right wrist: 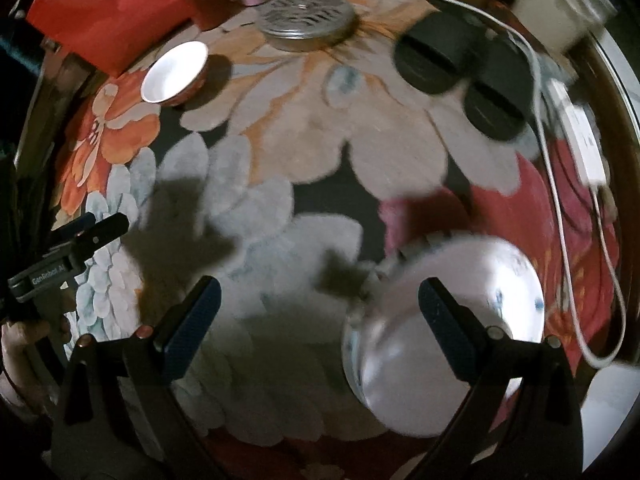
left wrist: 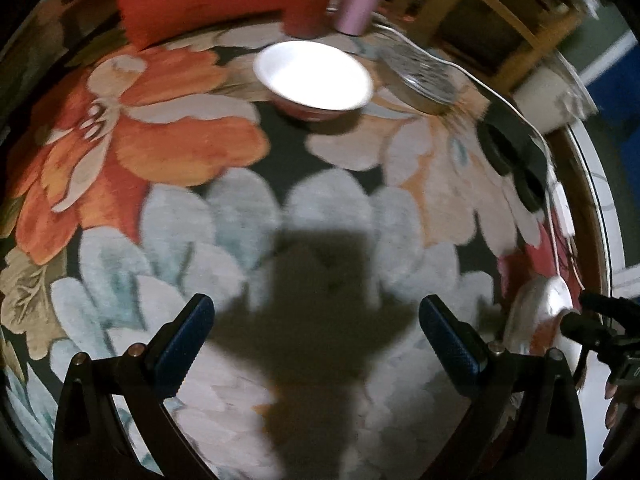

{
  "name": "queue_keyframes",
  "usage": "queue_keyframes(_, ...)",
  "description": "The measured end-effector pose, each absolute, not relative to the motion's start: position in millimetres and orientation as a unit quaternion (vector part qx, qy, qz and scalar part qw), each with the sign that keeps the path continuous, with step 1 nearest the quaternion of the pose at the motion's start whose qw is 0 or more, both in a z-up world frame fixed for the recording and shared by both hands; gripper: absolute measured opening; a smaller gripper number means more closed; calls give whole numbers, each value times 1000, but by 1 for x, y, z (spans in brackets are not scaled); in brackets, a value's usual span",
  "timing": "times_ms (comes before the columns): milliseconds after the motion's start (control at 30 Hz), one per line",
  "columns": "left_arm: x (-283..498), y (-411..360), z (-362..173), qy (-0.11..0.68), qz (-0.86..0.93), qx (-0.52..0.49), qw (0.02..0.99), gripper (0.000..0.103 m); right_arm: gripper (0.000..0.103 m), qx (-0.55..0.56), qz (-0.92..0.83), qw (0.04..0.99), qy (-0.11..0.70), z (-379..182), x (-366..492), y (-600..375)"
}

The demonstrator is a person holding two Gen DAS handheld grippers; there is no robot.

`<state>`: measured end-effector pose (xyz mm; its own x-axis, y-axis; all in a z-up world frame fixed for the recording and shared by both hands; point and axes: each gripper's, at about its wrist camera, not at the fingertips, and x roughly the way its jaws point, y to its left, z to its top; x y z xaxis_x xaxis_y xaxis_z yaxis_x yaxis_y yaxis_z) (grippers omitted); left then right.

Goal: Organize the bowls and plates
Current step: 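Withdraw both grippers from the stack toward the last white bowl, then close both grippers on the rim of the last white bowl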

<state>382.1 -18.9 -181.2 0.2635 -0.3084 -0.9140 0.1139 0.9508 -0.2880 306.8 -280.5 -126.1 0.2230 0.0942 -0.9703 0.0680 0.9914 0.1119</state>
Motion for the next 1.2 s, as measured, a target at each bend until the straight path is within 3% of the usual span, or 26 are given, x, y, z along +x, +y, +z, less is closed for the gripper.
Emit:
queue_keyframes(300, 419, 30, -191, 588, -92, -123, 794, 102, 100, 88, 34, 783, 615, -144, 376, -243)
queue_keyframes(500, 456, 37, -190, 575, -88, -108, 806, 102, 98, 169, 53, 779, 602, -168, 430, -221)
queue_keyframes(667, 492, 27, -186, 556, -91, -108, 819, 100, 90, 196, 60, 786, 584, -173, 472, -210)
queue_keyframes(800, 521, 20, -190, 561, -96, -111, 815, 88, 87, 214, 57, 778, 588, -182, 498, -208)
queue_keyframes(933, 543, 22, -197, 564, -91, -122, 811, 81, 71, 238, 59, 766, 595, -194, 522, -207)
queue_keyframes(1000, 553, 22, -201, 568, -92, -130, 807, 65, 62, 238, 63, 763, 598, -197, 531, -203)
queue_keyframes(1133, 566, 11, -210, 579, -96, -121, 800, 51, 43, 221, 74, 763, 603, -201, 541, -193)
queue_keyframes(1200, 570, 4, -215, 582, -98, -114, 799, 36, 35, 209, 76, 761, 609, -205, 545, -188)
